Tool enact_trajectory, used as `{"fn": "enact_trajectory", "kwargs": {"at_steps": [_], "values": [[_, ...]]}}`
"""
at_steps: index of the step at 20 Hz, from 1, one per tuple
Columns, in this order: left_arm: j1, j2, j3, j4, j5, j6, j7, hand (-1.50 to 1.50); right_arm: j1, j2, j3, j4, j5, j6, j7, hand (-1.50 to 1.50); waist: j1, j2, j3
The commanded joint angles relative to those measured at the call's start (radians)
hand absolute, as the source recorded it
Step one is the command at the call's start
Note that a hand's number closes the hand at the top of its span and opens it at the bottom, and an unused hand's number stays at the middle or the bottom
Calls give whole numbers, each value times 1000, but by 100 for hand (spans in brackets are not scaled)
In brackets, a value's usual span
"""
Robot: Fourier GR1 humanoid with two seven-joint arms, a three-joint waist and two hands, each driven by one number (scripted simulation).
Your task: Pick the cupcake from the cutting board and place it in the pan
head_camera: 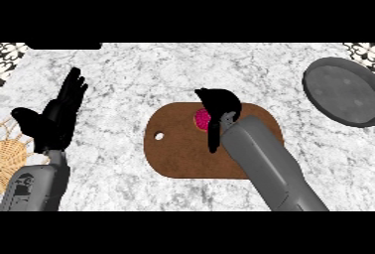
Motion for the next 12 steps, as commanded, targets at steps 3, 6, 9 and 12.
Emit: {"fn": "enact_trajectory", "kwargs": {"at_steps": [3,6,9,12], "values": [[24,-9,7,14,5,-21,-26,0,24,15,-7,65,30,1,-65,-150,0,0,0],[82,-16,-10,-56,-7,-15,-36,0,1,-2,21,86,34,1,-200,150,7,0,0],[16,-2,20,56,-3,-31,-70,0,-27,8,10,171,85,-54,-261,150,3,2,0],[33,-29,-8,-55,-5,-9,11,0,-23,16,40,156,54,-87,-228,150,6,0,0]]}}
